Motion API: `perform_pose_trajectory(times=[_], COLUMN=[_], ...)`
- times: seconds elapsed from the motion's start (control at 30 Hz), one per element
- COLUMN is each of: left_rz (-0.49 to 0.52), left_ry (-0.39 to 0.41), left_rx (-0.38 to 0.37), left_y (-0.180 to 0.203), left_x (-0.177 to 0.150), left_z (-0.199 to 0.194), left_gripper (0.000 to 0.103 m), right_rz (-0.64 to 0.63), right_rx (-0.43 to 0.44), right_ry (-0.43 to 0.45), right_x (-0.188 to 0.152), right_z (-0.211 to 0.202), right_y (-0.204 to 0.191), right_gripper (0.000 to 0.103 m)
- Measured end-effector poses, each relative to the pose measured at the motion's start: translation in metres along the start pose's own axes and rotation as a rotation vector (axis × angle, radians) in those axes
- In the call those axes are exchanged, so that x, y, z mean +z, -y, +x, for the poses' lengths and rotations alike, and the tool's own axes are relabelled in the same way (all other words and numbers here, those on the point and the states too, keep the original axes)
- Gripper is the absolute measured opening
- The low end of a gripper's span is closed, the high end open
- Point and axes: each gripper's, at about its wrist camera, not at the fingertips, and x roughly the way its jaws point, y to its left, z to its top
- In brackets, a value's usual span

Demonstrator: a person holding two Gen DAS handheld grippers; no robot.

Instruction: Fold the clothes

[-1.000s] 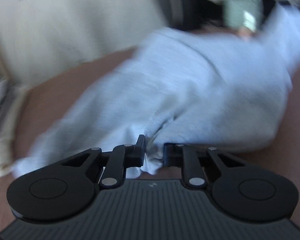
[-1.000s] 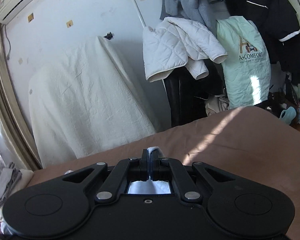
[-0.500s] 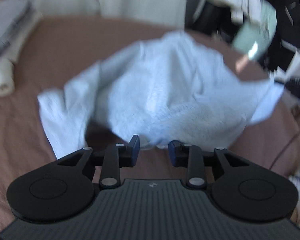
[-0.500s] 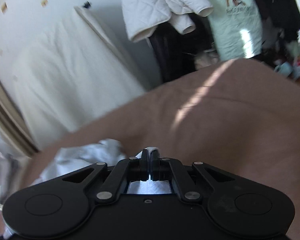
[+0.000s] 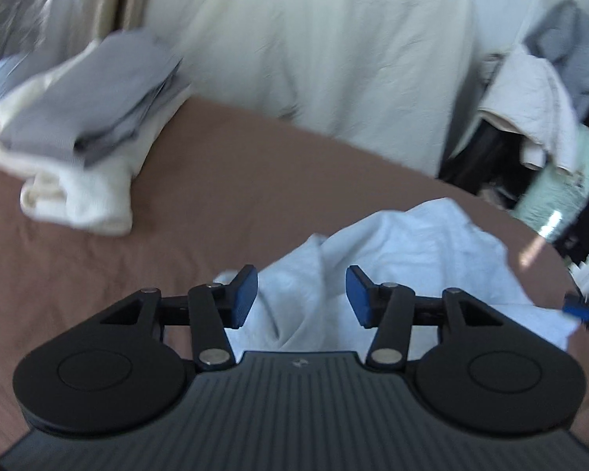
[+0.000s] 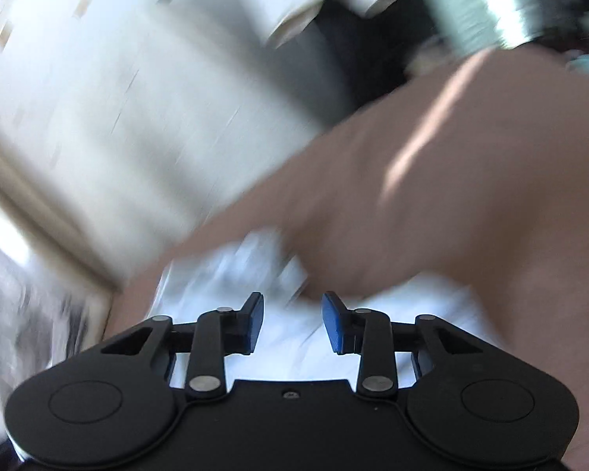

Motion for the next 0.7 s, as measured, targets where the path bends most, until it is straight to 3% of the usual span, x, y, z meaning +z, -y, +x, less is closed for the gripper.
perform_pose_trajectory(times=[0.13,0.23,0.3,0.37,0.47,0.5,0.57,0.63,0.7], left_rz=[0.106,0.171,0.164,0.12,0.084,0.074,-0.035,-0.139,-0.135], left_ry=[0.001,0.05,0.061,0.042,0.009,-0.006,-0.045,-0.056,-0.06], left_rx=[0.031,0.079,0.088,0.057,0.051,0.053,0.028,0.004,0.016], left_y=[0.017,0.026,0.028,0.023,0.017,0.015,0.004,-0.007,-0.009], left_x=[-0.005,-0.012,-0.014,-0.013,-0.012,-0.012,-0.011,-0.012,-0.013], left_z=[0.008,0.01,0.01,0.014,0.028,0.034,0.046,0.055,0.064], left_gripper=[0.049,0.056,0.064,0.064,0.064,0.064,0.064,0.066,0.066], right_rz=[-0.179,-0.1,-0.103,-0.126,-0.128,-0.103,0.023,0.149,0.233], right_rx=[0.032,0.054,-0.001,-0.059,-0.1,-0.091,-0.074,-0.005,0.091], right_ry=[-0.075,-0.167,-0.186,-0.17,-0.107,-0.134,-0.21,-0.235,-0.245], right_x=[-0.016,0.022,0.04,0.054,0.07,0.071,0.064,0.06,0.061], right_z=[0.043,0.079,0.09,0.096,0.098,0.102,0.104,0.104,0.106], right_y=[-0.048,-0.058,-0.066,-0.071,-0.056,-0.044,-0.009,0.026,0.05], right_gripper=[0.039,0.052,0.054,0.055,0.067,0.072,0.072,0.072,0.072])
